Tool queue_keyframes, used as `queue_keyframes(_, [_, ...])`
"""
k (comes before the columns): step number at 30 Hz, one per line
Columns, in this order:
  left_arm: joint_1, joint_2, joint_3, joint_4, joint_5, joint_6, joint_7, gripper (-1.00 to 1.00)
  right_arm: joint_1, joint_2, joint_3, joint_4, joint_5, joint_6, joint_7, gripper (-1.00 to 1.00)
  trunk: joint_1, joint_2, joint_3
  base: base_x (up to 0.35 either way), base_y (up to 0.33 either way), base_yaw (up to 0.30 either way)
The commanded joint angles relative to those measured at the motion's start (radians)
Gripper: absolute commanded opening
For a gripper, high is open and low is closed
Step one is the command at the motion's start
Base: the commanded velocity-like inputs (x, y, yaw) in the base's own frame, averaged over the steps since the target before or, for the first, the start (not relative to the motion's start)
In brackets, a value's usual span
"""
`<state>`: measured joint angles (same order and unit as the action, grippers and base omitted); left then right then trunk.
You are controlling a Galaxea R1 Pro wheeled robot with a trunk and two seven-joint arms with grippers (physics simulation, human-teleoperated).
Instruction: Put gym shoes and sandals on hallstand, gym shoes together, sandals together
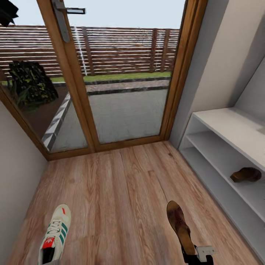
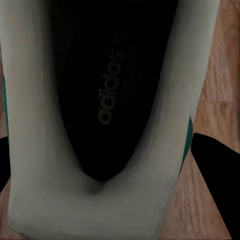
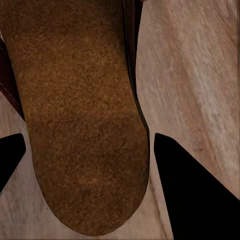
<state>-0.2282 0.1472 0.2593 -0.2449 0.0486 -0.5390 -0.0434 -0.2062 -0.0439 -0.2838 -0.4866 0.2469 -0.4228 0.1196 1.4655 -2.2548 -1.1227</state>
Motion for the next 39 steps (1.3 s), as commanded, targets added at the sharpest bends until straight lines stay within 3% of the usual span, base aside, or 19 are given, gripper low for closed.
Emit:
queue_keyframes(1, [0.0, 0.0, 0.002, 0.001, 0.005, -0.003, -0.004, -1.0, -0.001, 0.001, -0.009, 0.0, 0.005, -0.004, 0.009, -1.0, 0.0, 0.0, 0.0, 0.285, 0.131, -0.24])
queue_keyframes(14, [0.0, 0.0, 0.002, 0.0, 0.005, -0.004, -0.004, -1.0, -0.001, 0.001, -0.009, 0.0, 0.005, -0.004, 0.009, -1.0, 0.0, 0.0, 0.007, 0.268, 0.066, -0.24])
queue_keyframes(39, [0.0, 0.0, 0.001, 0.001, 0.0, -0.003, -0.004, -1.0, -0.001, 0.001, -0.009, 0.0, 0.005, -0.004, 0.009, -1.0, 0.0, 0.0, 0.022, 0.006, 0.0, -0.24])
